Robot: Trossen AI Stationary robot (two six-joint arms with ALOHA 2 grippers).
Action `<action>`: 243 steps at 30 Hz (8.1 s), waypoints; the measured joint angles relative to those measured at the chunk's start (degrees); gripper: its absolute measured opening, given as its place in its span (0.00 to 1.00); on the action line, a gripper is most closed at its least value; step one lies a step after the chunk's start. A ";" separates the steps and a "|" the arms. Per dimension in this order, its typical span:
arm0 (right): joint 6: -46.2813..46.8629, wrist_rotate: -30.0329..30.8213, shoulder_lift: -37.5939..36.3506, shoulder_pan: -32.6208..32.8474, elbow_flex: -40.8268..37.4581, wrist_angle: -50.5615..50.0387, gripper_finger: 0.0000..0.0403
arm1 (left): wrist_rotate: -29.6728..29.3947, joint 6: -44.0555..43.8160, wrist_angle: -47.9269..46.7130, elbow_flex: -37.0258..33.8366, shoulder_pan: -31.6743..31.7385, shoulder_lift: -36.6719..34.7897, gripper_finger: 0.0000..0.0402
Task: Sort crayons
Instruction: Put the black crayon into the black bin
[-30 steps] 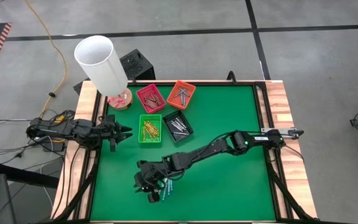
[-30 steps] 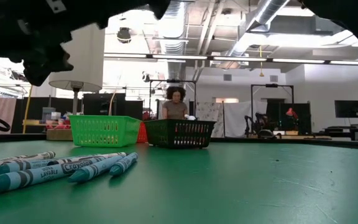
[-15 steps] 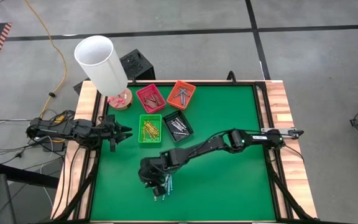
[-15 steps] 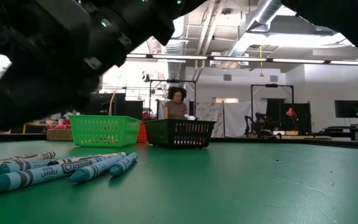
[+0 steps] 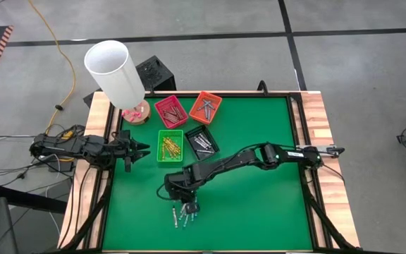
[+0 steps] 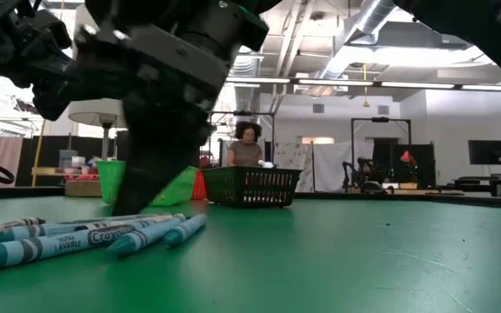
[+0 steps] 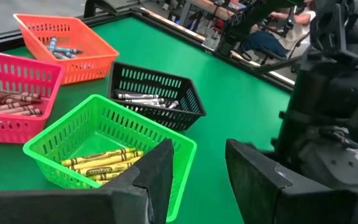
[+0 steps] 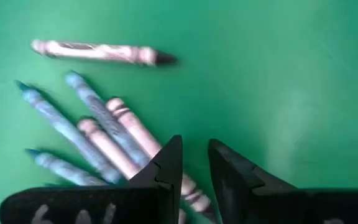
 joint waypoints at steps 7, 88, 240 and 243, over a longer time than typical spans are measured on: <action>-2.45 5.41 -2.25 -1.07 -0.16 -3.33 0.24 | -0.32 -0.08 0.00 0.01 -0.02 0.00 0.34; -9.23 13.88 -1.54 5.36 2.52 -3.54 0.24 | -1.58 0.09 -3.04 0.01 0.01 -0.02 0.34; -3.61 27.99 -10.40 -2.48 8.73 -18.26 0.01 | 0.33 3.11 0.20 0.02 0.01 -0.02 0.34; -1.60 30.30 -13.01 -4.26 8.73 -19.62 0.01 | 0.31 3.65 0.63 0.02 0.01 -0.02 0.34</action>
